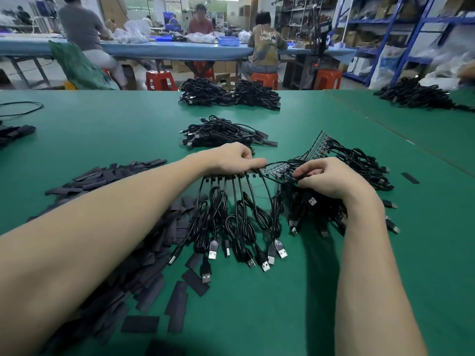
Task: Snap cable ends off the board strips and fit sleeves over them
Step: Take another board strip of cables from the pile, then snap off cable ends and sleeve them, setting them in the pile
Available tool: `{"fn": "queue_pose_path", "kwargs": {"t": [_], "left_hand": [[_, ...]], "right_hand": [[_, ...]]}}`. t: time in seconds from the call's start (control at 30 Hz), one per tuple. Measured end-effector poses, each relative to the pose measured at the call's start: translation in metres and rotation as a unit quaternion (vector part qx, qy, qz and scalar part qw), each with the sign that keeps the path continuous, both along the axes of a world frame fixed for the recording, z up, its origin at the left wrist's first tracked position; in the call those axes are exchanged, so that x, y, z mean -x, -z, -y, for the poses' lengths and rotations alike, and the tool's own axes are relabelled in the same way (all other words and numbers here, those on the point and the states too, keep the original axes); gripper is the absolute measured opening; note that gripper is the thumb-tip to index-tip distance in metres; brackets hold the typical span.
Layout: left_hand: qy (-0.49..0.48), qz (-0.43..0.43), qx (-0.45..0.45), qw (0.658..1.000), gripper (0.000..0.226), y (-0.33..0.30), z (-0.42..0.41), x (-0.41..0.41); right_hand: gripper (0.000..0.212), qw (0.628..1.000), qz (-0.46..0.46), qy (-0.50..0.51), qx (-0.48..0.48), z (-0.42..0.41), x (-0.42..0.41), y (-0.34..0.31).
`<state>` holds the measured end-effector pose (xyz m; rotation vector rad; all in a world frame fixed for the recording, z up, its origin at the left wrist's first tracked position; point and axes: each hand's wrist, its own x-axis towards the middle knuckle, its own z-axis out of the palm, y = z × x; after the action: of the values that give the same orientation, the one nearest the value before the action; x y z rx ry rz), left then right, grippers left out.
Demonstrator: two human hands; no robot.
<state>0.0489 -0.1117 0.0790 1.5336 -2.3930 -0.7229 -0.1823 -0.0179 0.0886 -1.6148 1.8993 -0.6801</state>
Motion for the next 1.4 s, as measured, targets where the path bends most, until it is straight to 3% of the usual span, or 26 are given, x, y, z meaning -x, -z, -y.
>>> {"fn": "queue_pose_path", "kwargs": {"t": [0.07, 0.13, 0.2, 0.27, 0.37, 0.43, 0.57, 0.7, 0.9, 1.03, 1.13, 1.27, 1.33, 1.4], "left_hand": [[-0.005, -0.011, -0.027, 1.000, 0.058, -0.004, -0.003, -0.005], [0.000, -0.020, -0.078, 0.997, 0.060, -0.008, -0.005, -0.012], [-0.005, -0.010, -0.133, 0.991, 0.080, -0.012, -0.009, -0.020], [-0.010, 0.025, -0.166, 0.986, 0.088, -0.012, -0.010, -0.026], [-0.009, 0.134, -0.177, 0.975, 0.083, -0.001, -0.013, -0.032], [-0.005, 0.167, -0.143, 0.976, 0.068, 0.009, -0.015, -0.033], [-0.016, 0.131, -0.028, 0.991, 0.041, 0.021, -0.020, -0.034], [-0.042, 0.077, 0.038, 0.995, 0.036, 0.037, -0.033, -0.038], [-0.089, 0.028, 0.078, 0.993, 0.034, 0.049, -0.041, -0.040], [-0.118, -0.042, 0.115, 0.985, 0.027, 0.055, -0.047, -0.046], [-0.133, -0.091, 0.126, 0.979, 0.029, 0.052, -0.052, -0.049], [-0.129, -0.153, 0.101, 0.975, 0.028, 0.037, -0.057, -0.047], [-0.117, -0.176, 0.079, 0.974, 0.026, 0.031, -0.059, -0.047], [-0.093, -0.187, 0.043, 0.977, 0.024, 0.026, -0.061, -0.051]], "right_hand": [[0.016, 1.000, 0.013, 0.018, 0.007, -0.001, 0.002, 0.002], [0.029, 0.998, 0.007, 0.055, 0.022, -0.001, 0.004, 0.003], [0.040, 0.993, -0.027, 0.107, 0.040, -0.003, 0.006, 0.002], [0.037, 0.991, -0.047, 0.117, 0.038, -0.005, 0.008, -0.002], [0.025, 0.995, -0.058, 0.070, 0.036, -0.006, 0.002, -0.008], [0.027, 0.997, -0.062, 0.016, 0.047, -0.007, -0.010, -0.011], [0.058, 0.993, -0.117, -0.028, -0.015, -0.005, -0.037, 0.000], [0.037, 0.991, -0.124, 0.050, 0.027, -0.001, -0.048, 0.014], [0.004, 0.998, -0.027, -0.008, 0.064, 0.000, -0.051, -0.003], [0.023, 0.983, -0.056, -0.153, -0.090, -0.004, -0.052, -0.020], [0.029, 0.969, 0.081, -0.180, -0.149, -0.007, -0.057, -0.017], [0.028, 0.989, 0.078, -0.122, -0.042, 0.003, -0.066, -0.006], [0.021, 0.984, 0.155, -0.089, 0.005, 0.009, -0.073, 0.003], [0.017, 0.967, 0.240, -0.089, -0.010, 0.011, -0.083, 0.011]]}}
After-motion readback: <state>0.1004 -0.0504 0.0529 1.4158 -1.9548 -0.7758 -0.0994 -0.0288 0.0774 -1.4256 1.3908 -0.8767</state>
